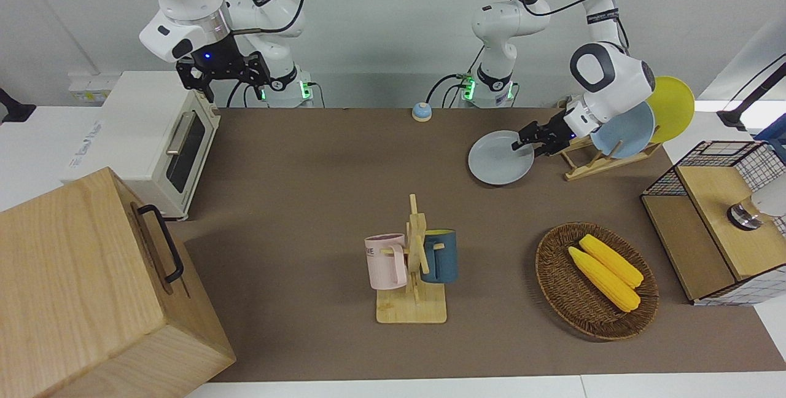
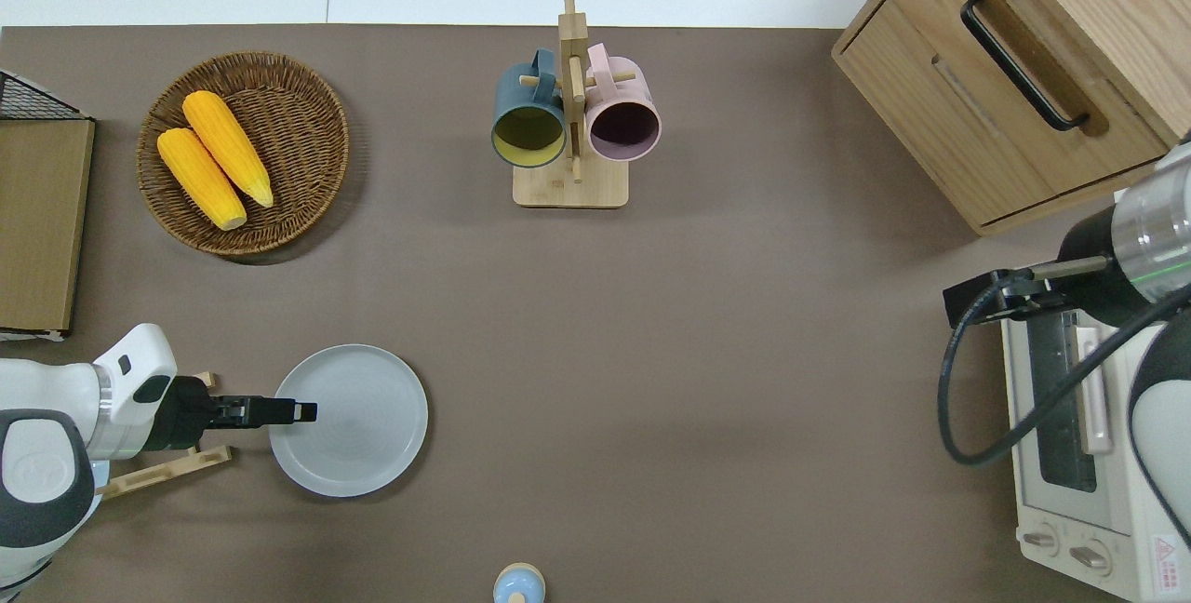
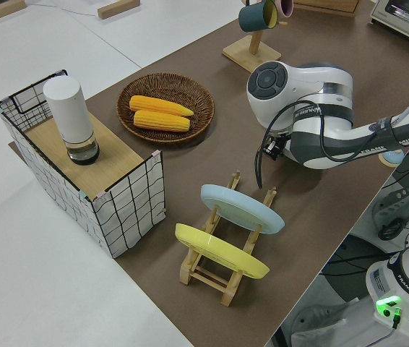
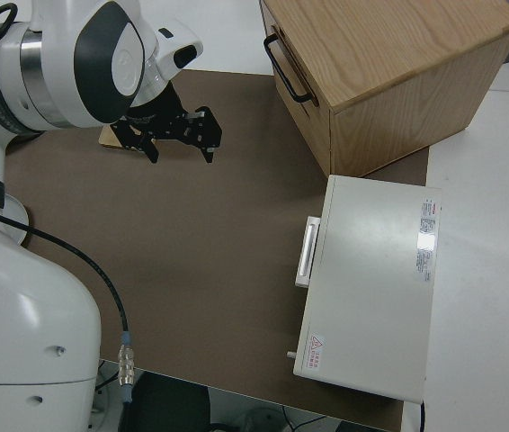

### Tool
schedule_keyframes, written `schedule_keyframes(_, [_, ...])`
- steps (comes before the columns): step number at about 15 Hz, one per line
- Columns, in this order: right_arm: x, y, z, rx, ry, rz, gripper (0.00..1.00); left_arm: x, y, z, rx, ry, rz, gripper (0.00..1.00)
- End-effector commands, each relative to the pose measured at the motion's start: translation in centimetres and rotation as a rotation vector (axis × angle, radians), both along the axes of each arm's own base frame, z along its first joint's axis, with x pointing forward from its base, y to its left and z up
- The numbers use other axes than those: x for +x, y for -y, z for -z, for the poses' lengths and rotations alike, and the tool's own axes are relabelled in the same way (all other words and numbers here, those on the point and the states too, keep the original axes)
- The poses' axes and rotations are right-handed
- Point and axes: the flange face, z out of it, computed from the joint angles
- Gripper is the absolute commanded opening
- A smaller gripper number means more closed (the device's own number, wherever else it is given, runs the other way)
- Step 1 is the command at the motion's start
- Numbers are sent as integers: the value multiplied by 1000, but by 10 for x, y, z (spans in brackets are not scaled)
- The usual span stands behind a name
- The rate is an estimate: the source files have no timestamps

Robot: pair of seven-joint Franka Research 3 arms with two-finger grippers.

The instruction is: Pick gray plate from low plate rack and place it on table with left arm

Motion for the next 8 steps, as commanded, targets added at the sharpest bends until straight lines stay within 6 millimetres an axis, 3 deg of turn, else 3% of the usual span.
schedule_keyframes(1, [-2, 2, -4, -8, -1, 15, 983, 1, -11, -7, 48, 24, 11, 878])
schedule_keyframes(6, [-2, 2, -4, -8, -1, 15, 983, 11, -15, -27, 123, 28, 5, 897])
schedule_keyframes(8, [-2, 2, -4, -8, -1, 15, 983, 18, -9, -45, 183, 21, -5, 930])
